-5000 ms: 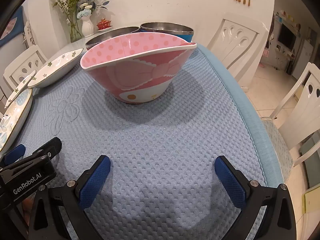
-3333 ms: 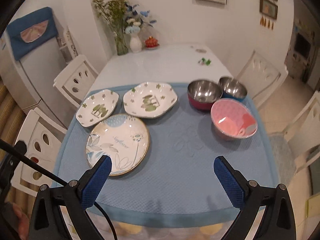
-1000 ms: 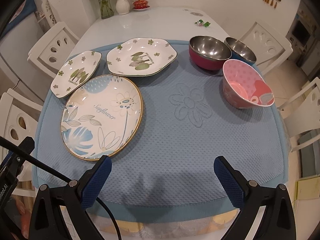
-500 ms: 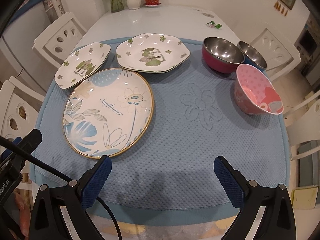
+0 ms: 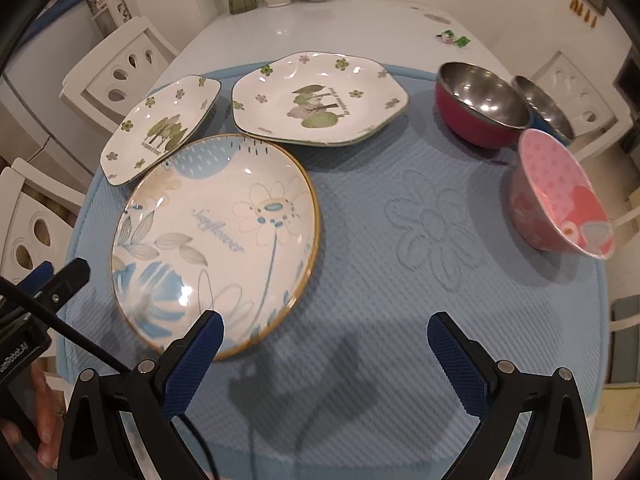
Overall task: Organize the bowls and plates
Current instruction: 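Grasp the rim of the round Sunflower plate with the right tool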
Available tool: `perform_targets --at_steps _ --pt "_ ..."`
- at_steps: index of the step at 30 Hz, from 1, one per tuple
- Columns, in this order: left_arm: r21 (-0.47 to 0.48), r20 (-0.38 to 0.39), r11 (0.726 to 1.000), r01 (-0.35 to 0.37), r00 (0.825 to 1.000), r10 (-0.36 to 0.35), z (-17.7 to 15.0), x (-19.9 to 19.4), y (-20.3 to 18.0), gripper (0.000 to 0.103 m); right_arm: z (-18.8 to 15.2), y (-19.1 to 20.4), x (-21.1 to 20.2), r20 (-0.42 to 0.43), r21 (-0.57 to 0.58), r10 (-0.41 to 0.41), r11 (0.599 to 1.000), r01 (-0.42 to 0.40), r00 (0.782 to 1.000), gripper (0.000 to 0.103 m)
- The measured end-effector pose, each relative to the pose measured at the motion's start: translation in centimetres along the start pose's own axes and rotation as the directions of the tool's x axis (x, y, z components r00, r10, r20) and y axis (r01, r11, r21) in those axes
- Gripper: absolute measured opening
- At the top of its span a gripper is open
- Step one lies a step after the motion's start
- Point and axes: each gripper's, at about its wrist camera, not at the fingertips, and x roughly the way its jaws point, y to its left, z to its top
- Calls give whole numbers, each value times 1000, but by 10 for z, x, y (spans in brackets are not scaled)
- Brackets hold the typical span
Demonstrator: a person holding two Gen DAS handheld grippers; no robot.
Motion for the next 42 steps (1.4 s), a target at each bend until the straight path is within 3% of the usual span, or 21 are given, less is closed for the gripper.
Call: perform_targets --at_steps 6,12,14,18,21,24,29,35,41,42 --pt "-22 -53 998 53 997 -54 9 32 10 101 19 2 19 -4 -15 38 999 -38 999 101" --pt "-37 -88 996 86 992 -89 16 55 15 101 34 2 39 -23 -18 57 998 -57 998 91" --pt "-35 -95 995 94 991 -97 19 61 14 100 38 2 44 -23 -19 50 999 -51 998 83" --pt "-36 -106 993 112 988 -116 22 71 13 98 45 -1 58 -51 -2 91 996 -91 995 79" --pt "-45 -111 991 129 985 -134 24 77 13 94 46 -5 65 -51 19 114 993 -113 992 66" --pt "-39 -101 992 124 987 -127 24 79 13 89 48 -12 75 -67 63 177 983 -173 982 56" --pt "-6 -82 993 114 990 -114 26 81 10 64 48 -18 73 -33 65 212 976 -210 977 46" --pt "22 -66 994 107 992 -105 25 82 5 42 47 -22 74 -21 68 228 972 -227 973 39" --pt "65 -68 989 135 989 -130 21 81 -12 41 47 -4 74 -21 -23 240 970 -240 971 38" --pt "68 -66 991 118 991 -113 20 80 -16 42 47 3 74 -21 -45 211 976 -212 977 38"
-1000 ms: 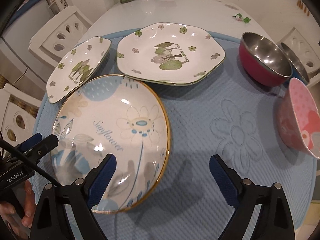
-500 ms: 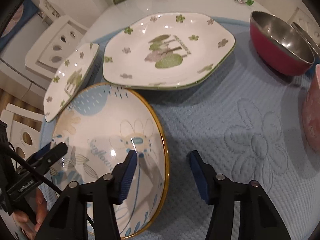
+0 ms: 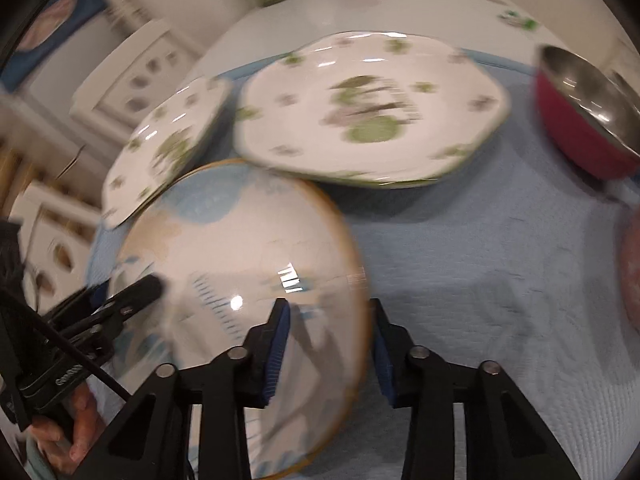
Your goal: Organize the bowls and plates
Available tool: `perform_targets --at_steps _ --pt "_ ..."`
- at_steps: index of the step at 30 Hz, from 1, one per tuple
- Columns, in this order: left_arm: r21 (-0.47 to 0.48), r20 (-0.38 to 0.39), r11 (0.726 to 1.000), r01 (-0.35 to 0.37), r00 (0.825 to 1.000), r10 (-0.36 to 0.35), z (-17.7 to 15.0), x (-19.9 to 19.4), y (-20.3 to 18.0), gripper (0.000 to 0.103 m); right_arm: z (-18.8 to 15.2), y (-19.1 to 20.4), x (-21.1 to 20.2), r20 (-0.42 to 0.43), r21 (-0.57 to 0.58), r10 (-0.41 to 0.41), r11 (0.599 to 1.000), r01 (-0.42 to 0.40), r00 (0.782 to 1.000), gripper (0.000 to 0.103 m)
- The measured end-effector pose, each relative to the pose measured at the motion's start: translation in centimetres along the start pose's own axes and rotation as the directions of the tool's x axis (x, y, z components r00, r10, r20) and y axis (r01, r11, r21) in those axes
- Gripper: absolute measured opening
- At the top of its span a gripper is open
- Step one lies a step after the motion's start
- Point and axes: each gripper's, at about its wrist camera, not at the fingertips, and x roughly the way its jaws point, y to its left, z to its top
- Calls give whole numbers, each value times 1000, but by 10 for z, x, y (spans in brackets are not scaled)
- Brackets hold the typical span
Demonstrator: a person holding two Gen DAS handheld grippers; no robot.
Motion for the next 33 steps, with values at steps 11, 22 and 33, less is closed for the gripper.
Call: perform_targets --at_steps 11,22,33 --pt "-18 -3 1000 0 1000 -1 -19 -17 -4 41 -19 0 -20 -20 8 10 1000 -10 1000 38" --pt "-76 -54 997 -13 999 9 -51 -61 -3 41 -59 23 -43 -102 36 26 999 -23 994 38" --pt "-95 -122 993 -68 991 56 -90 -86 11 41 -92 52 -38 -223 -7 41 999 -44 974 40"
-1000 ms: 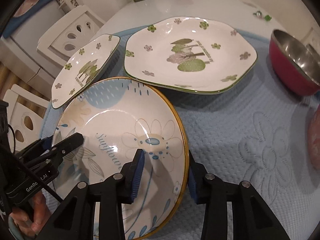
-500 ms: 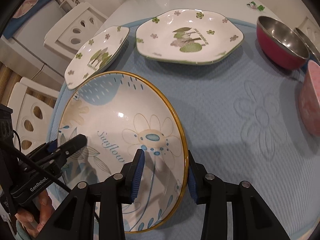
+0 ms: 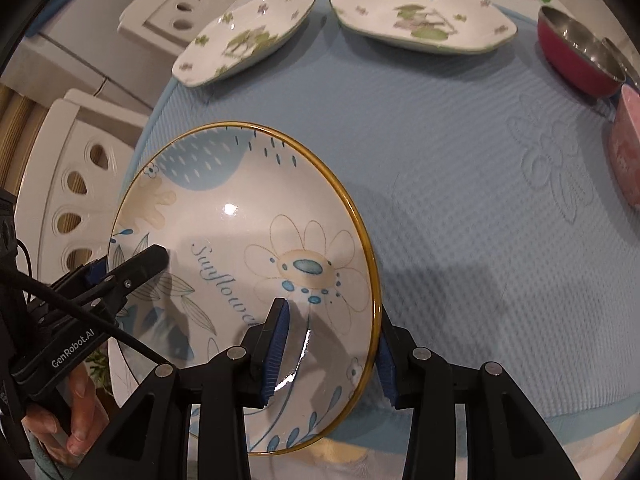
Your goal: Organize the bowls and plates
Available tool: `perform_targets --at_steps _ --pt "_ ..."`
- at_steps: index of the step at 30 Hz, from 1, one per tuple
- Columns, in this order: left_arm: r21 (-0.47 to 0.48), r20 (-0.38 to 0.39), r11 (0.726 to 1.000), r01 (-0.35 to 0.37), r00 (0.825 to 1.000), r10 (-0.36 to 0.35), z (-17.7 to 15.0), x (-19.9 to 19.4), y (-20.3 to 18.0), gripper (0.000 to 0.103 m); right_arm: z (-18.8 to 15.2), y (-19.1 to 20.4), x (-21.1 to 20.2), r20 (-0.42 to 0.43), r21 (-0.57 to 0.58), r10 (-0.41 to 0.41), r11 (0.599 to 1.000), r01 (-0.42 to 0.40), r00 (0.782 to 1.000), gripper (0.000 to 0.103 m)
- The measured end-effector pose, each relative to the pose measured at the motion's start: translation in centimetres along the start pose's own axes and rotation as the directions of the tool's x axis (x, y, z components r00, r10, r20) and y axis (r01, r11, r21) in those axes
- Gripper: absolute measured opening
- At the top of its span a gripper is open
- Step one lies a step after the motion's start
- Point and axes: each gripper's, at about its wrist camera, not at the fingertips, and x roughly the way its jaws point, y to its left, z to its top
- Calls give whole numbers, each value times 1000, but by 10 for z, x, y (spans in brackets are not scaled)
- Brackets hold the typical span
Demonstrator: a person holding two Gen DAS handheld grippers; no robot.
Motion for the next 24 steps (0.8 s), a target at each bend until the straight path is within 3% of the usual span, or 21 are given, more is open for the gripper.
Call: perform_targets --at_steps 15,18,24 --pt "35 -63 998 42 997 -40 -16 14 -14 41 -5 -22 8 -76 70 -35 997 40 997 40" --pt "112 -11 993 -35 999 36 -15 4 -21 41 0 -23 -3 -33 72 -13 997 16 999 40" --pt "175 85 982 -76 994 62 1 -25 -28 43 9 -20 -30 62 34 -58 998 56 996 40"
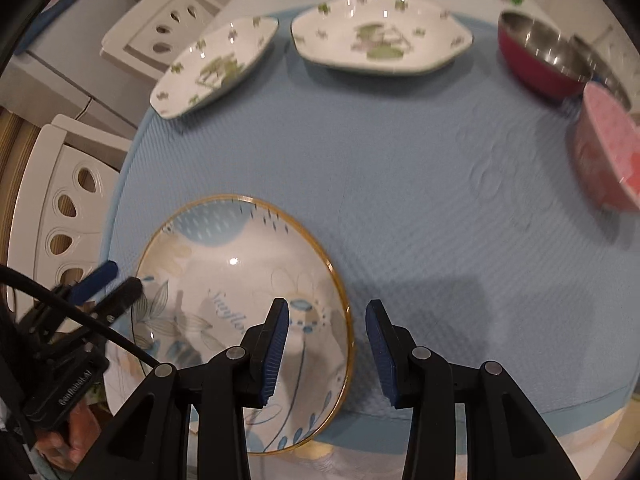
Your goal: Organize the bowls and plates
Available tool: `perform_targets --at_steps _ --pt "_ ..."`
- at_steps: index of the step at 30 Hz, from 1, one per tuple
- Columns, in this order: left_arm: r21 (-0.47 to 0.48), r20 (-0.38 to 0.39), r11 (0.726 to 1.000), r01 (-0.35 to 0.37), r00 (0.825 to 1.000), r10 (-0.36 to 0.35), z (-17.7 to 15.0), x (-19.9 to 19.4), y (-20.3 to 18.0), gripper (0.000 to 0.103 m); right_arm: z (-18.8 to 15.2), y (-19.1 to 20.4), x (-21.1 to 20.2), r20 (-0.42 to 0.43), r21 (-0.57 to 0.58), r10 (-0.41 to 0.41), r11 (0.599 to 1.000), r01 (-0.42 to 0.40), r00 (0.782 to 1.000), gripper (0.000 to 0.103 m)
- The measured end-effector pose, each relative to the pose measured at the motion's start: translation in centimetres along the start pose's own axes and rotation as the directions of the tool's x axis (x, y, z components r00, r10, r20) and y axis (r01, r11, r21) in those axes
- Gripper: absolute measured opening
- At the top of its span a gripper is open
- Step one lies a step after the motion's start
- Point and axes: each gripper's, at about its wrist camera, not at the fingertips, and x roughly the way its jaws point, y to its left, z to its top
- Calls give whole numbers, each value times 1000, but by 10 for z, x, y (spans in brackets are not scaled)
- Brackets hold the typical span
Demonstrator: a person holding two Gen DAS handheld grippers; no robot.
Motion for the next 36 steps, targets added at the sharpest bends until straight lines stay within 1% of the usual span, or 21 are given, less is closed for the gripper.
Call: perform_targets --at_steps 2,5,10,13,14,15,17,18,19,21,22,23,24,25,26,27,29,31,32,34,36 --pt "21 41 1000 -22 999 21 7 -10 -2 43 0 4 -8 26 -11 6 1000 -6 1000 40" --pt "11 96 1000 -11 995 10 17 -25 -3 43 -3 10 -22 72 -43 17 999 -14 997 40" --pt "-32 172 998 53 984 -47 34 -46 -2 43 -3 26 -40 139 -96 45 995 -31 989 40" --pt "-55 216 995 77 974 -64 39 -60 1 46 -4 33 -53 170 -118 80 991 -60 982 44" --pt "-66 229 994 85 971 -68 41 -64 4 49 -4 35 -57 182 -124 86 990 -64 979 45" --pt "-77 238 993 93 968 -72 42 -66 5 49 -5 37 -62 195 -131 90 989 -65 977 46" --pt "-84 249 987 138 962 -113 43 -74 11 49 -4 42 -70 223 -141 99 988 -68 970 50" --pt "-74 250 985 155 959 -132 43 -77 12 49 -4 43 -77 245 -138 107 988 -74 964 50" --pt "-58 257 986 157 957 -137 43 -82 12 49 -2 44 -82 263 -136 118 987 -84 958 50" --pt "-40 273 991 129 955 -113 44 -88 13 49 -2 46 -107 338 -141 176 981 -135 925 54" --pt "-34 278 993 115 955 -102 45 -91 14 49 0 48 -117 367 -148 190 978 -145 911 57" --pt "-32 283 993 111 954 -97 46 -93 15 49 1 50 -124 386 -154 198 977 -148 901 57" --pt "-33 292 993 110 952 -96 48 -97 17 49 4 53 -134 414 -165 207 975 -151 886 58" --pt "-38 308 993 116 946 -98 51 -101 21 49 8 56 -142 436 -175 212 973 -149 875 62" --pt "-40 320 992 123 942 -104 54 -104 24 49 12 59 -148 449 -180 212 973 -145 868 72" --pt "-37 331 990 134 937 -114 57 -107 27 49 16 60 -151 461 -182 215 972 -146 861 76" --pt "-29 354 991 132 928 -114 63 -112 32 49 23 61 -154 479 -176 228 971 -162 847 77" --pt "-35 370 994 105 925 -85 70 -110 38 51 31 62 -149 473 -166 231 971 -171 850 77" --pt "-39 370 994 99 926 -78 73 -108 40 54 37 62 -142 458 -155 230 972 -177 859 77" --pt "-55 363 995 89 930 -63 81 -98 48 55 46 62 -130 430 -138 233 972 -192 872 77" --pt "-66 349 992 104 934 -74 89 -86 59 55 55 62 -116 407 -121 232 972 -200 884 77"
